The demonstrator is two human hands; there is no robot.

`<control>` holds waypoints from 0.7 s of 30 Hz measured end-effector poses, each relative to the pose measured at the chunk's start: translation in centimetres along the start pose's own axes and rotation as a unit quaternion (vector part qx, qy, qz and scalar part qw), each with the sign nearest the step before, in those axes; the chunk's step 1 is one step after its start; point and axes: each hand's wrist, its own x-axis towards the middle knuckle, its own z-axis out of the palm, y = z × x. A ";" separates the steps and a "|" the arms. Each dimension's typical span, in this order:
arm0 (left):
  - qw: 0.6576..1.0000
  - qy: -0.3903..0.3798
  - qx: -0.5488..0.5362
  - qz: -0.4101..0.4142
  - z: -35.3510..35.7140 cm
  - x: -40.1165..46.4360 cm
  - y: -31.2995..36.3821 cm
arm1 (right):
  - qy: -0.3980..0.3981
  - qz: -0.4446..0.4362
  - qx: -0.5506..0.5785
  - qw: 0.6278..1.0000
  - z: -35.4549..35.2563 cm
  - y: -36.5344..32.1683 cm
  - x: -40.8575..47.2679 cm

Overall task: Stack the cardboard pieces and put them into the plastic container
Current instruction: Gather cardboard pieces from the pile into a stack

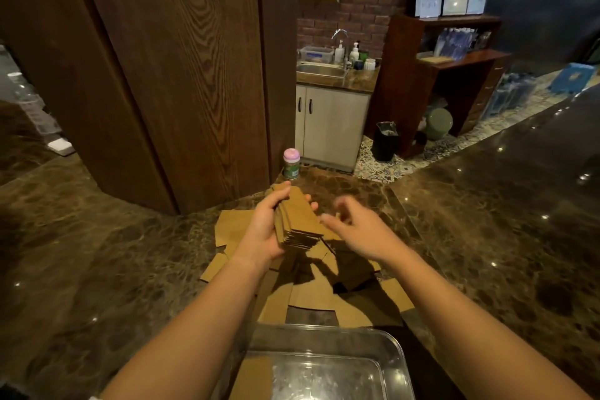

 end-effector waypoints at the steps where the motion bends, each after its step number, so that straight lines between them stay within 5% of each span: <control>1: 1.000 0.011 -0.010 -0.005 -0.7 0.1 0.2 | -0.032 0.037 -0.054 0.997 1.1 0.8 0.0; 5: 0.999 0.030 -0.034 -0.017 -2.7 0.4 -0.1 | -0.155 0.090 -0.184 0.966 4.3 2.7 -0.2; 9: 0.998 0.048 -0.034 -0.010 -3.3 0.5 -0.1 | -0.172 0.047 -0.284 0.942 6.2 2.9 -0.3; 21: 0.997 0.047 -0.058 0.023 -2.2 0.9 -0.3 | -0.315 0.099 -0.015 0.944 -0.6 2.0 0.2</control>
